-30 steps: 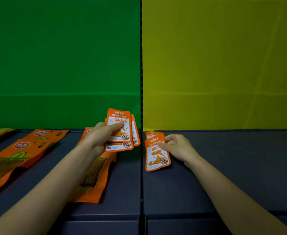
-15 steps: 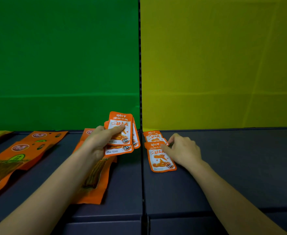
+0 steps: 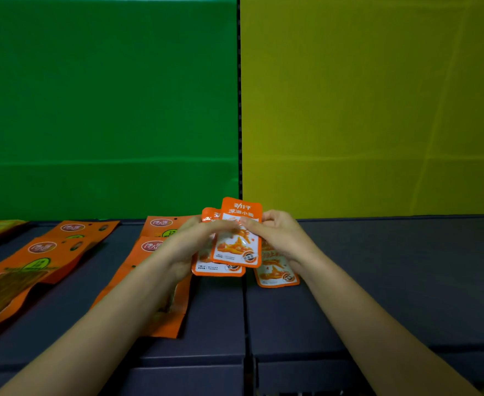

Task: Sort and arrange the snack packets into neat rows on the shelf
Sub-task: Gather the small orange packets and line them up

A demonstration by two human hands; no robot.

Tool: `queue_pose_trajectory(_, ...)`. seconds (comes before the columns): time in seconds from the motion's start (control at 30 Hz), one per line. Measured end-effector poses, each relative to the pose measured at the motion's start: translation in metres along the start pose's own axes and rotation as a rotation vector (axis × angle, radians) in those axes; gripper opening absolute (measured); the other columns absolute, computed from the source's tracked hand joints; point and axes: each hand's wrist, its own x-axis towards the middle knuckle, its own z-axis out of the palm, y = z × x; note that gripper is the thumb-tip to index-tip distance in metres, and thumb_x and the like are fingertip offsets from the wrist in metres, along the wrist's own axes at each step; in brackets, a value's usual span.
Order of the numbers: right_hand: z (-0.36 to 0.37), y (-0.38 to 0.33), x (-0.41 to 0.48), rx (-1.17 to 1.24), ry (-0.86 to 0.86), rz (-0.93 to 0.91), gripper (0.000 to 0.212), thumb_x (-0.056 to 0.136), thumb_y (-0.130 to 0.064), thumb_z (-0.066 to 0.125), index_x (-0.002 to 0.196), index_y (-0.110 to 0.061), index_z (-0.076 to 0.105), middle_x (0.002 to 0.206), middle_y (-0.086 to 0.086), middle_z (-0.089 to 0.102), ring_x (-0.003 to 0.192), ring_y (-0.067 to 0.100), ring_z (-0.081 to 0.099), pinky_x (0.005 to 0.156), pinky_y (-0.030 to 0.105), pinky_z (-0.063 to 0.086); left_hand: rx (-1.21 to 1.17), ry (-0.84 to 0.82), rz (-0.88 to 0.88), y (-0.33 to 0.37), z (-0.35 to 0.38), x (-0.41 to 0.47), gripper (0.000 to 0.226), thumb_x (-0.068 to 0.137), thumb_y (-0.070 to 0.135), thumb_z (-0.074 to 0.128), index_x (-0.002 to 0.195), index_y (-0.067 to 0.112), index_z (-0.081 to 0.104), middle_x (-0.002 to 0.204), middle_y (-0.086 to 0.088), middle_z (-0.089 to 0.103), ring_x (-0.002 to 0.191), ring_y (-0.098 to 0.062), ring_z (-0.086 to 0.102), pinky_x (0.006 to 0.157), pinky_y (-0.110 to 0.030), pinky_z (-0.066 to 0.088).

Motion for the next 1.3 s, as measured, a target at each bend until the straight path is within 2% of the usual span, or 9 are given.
queue_pose_trajectory(0.1, -0.009, 0.003, -0.002, 0.097, -0.053, 0.045, 0.012, 0.085, -0.026, 0.065, 0.080, -0.016, 0.061, 0.065, -0.004, 0.069, 0.051, 0.003, 0.065, 0.059, 0.019, 0.052, -0.103, 0.003, -0.092, 0.004, -0.002, -0.002, 0.020, 0.087, 0.025, 0.059, 0.093, 0.006, 0.062, 0.069, -0.011, 0.071, 0.049, -0.019, 0.067, 0.048, -0.029, 0.057)
queue_pose_trajectory(0.23, -0.018, 0.003, -0.004, 0.120, -0.062, 0.112, 0.011, 0.087, -0.027, 0.062, 0.084, -0.017, 0.059, 0.072, -0.001, 0.068, 0.051, 0.003, 0.064, 0.052, 0.016, 0.051, -0.038, 0.007, -0.042, 0.006, -0.001, -0.003, 0.016, 0.092, 0.013, 0.053, 0.080, 0.005, 0.059, 0.055, -0.004, 0.069, 0.041, -0.013, 0.064, 0.042, -0.021, 0.053)
queue_pose_trajectory(0.43, -0.041, 0.006, -0.030, 0.123, 0.072, -0.016, 0.009, 0.088, -0.013, 0.060, 0.082, -0.014, 0.054, 0.074, -0.001, 0.068, 0.051, -0.002, 0.064, 0.051, 0.012, 0.050, -0.029, 0.112, 0.019, 0.013, -0.010, 0.000, 0.018, 0.091, 0.009, 0.053, 0.074, 0.003, 0.058, 0.047, -0.003, 0.066, 0.037, -0.011, 0.061, 0.038, -0.019, 0.050)
queue_pose_trajectory(0.6, -0.042, 0.038, -0.070, -0.179, 0.031, 0.098, 0.016, 0.084, -0.024, 0.066, 0.093, -0.014, 0.059, 0.090, 0.002, 0.075, 0.078, 0.011, 0.072, 0.074, 0.029, 0.056, -0.055, 0.131, -0.007, 0.017, -0.015, -0.005, 0.018, 0.091, 0.013, 0.055, 0.074, 0.005, 0.057, 0.045, -0.002, 0.065, 0.035, -0.011, 0.060, 0.035, -0.017, 0.047)
queue_pose_trajectory(0.73, -0.037, 0.038, -0.079, -0.289, 0.048, 0.125, 0.028, 0.084, -0.031, 0.066, 0.106, -0.015, 0.060, 0.097, 0.002, 0.075, 0.085, 0.012, 0.072, 0.083, 0.035, 0.058, -0.054, 0.112, -0.026, 0.016, -0.012, -0.005, 0.017, 0.090, 0.013, 0.055, 0.076, 0.005, 0.056, 0.047, -0.002, 0.066, 0.036, -0.012, 0.061, 0.036, -0.018, 0.047)
queue_pose_trajectory(0.9, -0.036, 0.041, -0.079, -0.481, 0.129, 0.069, 0.037, 0.083, -0.037, 0.065, 0.113, -0.017, 0.060, 0.080, -0.006, 0.072, 0.078, 0.003, 0.069, 0.073, 0.023, 0.056, -0.036, 0.097, -0.041, 0.015, -0.011, -0.003, 0.014, 0.089, 0.015, 0.057, 0.079, 0.006, 0.055, 0.048, -0.002, 0.067, 0.038, -0.012, 0.062, 0.036, -0.019, 0.048)
queue_pose_trajectory(1.03, -0.033, 0.041, -0.079, -0.637, 0.146, 0.052, 0.046, 0.083, -0.045, 0.062, 0.122, -0.023, 0.054, 0.061, -0.015, 0.055, 0.061, -0.006, 0.057, 0.055, 0.008, 0.039, -0.024, 0.096, -0.038, 0.012, -0.009, -0.002, 0.017, 0.090, 0.014, 0.057, 0.075, 0.006, 0.055, 0.047, -0.001, 0.066, 0.038, -0.011, 0.062, 0.039, -0.019, 0.051)
queue_pose_trajectory(1.2, -0.032, 0.035, -0.085, -0.875, 0.204, 0.026, 0.055, 0.080, -0.063, 0.052, 0.124, -0.030, 0.047, 0.083, -0.010, 0.059, 0.091, 0.012, 0.060, 0.080, 0.029, 0.046, -0.045, 0.070, -0.039, 0.013, -0.005, -0.001, 0.018, 0.090, 0.012, 0.056, 0.073, 0.006, 0.052, 0.045, -0.001, 0.065, 0.036, -0.011, 0.061, 0.038, -0.019, 0.051)
queue_pose_trajectory(1.3, -0.040, 0.022, -0.077, -0.882, 0.286, -0.074, 0.045, 0.083, -0.064, 0.044, 0.114, -0.032, 0.054, 0.070, -0.014, 0.053, 0.082, 0.010, 0.057, 0.073, 0.029, 0.042, -0.045, 0.045, -0.035, 0.013, 0.003, 0.002, 0.015, 0.089, 0.012, 0.058, 0.076, 0.006, 0.054, 0.048, -0.002, 0.067, 0.038, -0.012, 0.062, 0.040, -0.020, 0.052)
